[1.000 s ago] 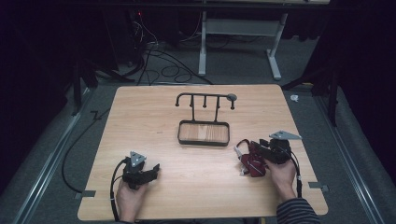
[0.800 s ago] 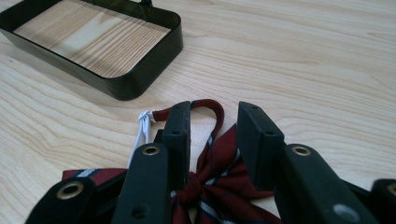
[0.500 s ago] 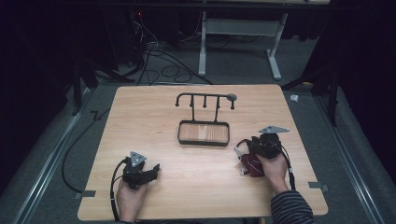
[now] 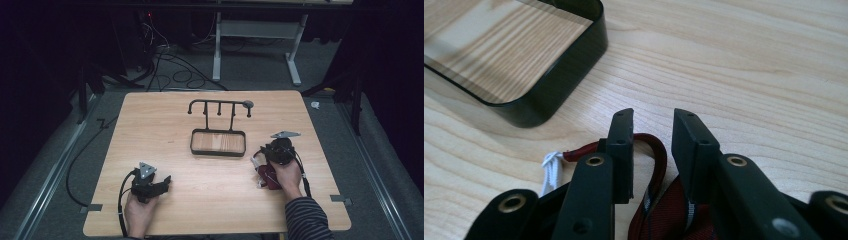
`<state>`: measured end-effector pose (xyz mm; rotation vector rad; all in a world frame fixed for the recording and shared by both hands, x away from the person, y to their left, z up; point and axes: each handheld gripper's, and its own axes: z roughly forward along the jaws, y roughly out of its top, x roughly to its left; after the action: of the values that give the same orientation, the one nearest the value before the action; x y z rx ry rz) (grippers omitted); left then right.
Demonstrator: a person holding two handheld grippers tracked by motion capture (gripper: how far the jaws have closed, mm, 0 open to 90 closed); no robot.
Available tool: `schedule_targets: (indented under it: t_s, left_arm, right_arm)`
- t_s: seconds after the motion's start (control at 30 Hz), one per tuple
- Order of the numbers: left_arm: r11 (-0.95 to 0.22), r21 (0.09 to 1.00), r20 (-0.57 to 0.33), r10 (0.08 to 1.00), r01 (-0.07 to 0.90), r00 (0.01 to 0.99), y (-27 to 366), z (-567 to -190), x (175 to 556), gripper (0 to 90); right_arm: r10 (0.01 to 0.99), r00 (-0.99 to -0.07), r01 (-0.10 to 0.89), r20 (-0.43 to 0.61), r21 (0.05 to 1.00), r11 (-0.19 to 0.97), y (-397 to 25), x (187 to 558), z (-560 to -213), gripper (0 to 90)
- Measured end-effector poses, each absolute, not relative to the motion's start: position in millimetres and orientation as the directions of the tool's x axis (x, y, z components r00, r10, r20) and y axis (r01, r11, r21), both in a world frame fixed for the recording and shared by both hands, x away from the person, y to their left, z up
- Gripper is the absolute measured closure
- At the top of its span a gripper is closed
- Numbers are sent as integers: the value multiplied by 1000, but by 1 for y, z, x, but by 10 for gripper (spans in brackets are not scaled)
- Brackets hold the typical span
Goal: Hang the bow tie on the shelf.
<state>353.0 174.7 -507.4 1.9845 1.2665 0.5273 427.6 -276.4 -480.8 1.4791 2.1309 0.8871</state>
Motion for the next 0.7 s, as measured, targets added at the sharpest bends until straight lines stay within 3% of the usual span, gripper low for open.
schedule_targets:
  t_s: [0.2, 0.43, 0.7]
  left_arm:
    - [-264, 748, -36, 899, 608, 436, 175, -507, 353, 308]
    - [-263, 749, -37, 900, 608, 435, 175, -507, 353, 308]
    - [-263, 749, -38, 900, 609, 435, 175, -507, 353, 307]
  right_arm:
    - [935, -353, 695, 36, 679, 236, -278, 432, -486, 758]
    - [925, -377, 704, 34, 660, 262, -275, 433, -491, 898]
    - [913, -406, 680, 37, 680, 275, -274, 428, -483, 900]
